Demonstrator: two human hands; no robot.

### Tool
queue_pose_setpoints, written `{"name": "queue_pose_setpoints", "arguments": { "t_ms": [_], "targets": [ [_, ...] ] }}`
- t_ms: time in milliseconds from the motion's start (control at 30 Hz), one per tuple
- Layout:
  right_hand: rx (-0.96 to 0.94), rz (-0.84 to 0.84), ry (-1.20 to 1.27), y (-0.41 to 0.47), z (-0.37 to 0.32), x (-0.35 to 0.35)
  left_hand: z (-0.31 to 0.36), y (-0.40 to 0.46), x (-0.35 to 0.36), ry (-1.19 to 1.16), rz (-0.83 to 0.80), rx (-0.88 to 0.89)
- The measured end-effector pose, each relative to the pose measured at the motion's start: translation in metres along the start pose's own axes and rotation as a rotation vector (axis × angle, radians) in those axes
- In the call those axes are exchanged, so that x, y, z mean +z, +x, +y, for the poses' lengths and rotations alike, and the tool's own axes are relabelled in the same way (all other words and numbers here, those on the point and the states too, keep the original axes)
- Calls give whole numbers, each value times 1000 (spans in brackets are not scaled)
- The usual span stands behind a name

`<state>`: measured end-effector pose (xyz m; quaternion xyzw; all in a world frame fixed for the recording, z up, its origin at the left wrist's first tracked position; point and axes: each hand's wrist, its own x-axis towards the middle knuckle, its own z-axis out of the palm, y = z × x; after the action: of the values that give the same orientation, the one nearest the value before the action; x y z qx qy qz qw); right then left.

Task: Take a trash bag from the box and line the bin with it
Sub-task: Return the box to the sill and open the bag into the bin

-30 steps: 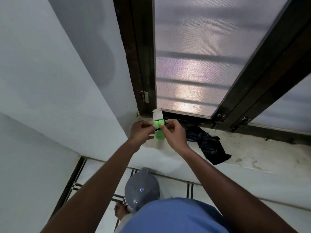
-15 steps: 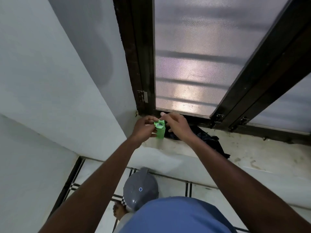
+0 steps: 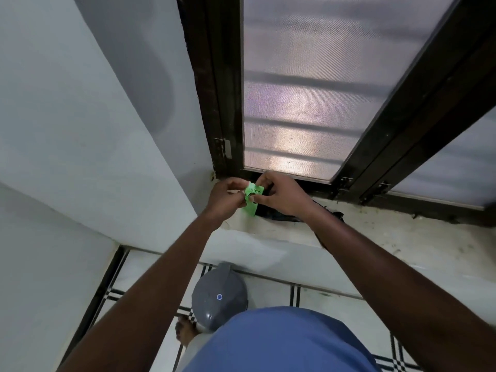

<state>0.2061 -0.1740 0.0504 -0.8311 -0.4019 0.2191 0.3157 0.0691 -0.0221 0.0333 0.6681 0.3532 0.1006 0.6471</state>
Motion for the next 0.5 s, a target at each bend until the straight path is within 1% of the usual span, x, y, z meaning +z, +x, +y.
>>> {"name": "queue_pose_setpoints", "arguments": {
  "t_ms": [67,100,167,233,300,400,500],
  "targets": [
    [17,16,-14,3,1,-1,-1,-4,3,-38,25,-32],
    [27,17,-20,4,1,-2,-3,-8,5,-15,36,-39],
    [38,17,-39,5,0,-3,-12,-14,11,118,49,6],
    [36,14,-55,5,0,-4,-23,-20,16,254,48,103],
    [30,13,-65,5,-1,-4,-31,-22,21,337,62,165],
    [20,6,-88,6,-3,-5,-33,-25,25,409,130,200],
    [21,0,-115,8,-3,-5,-35,-26,26,410,177,201]
  ]
}}
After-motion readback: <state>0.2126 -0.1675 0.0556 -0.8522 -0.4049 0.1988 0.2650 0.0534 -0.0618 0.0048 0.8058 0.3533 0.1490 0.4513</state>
